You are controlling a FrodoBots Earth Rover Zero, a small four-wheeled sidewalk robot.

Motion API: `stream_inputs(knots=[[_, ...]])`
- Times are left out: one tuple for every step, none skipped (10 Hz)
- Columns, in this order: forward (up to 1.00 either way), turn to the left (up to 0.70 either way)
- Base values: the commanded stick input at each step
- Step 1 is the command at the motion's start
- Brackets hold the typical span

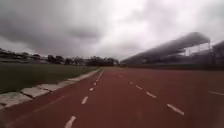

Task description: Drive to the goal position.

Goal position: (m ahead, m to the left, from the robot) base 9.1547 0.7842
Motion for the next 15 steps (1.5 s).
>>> stream_inputs(knots=[[0.70,0.00],[0.70,0.00],[0.70,0.00],[0.70,0.00],[0.70,0.00],[0.70,0.00],[0.70,0.00],[0.70,0.00],[0.70,0.00],[0.70,0.00],[0.70,0.00],[0.70,0.00],[0.70,0.00],[0.70,0.00],[0.70,0.00]])
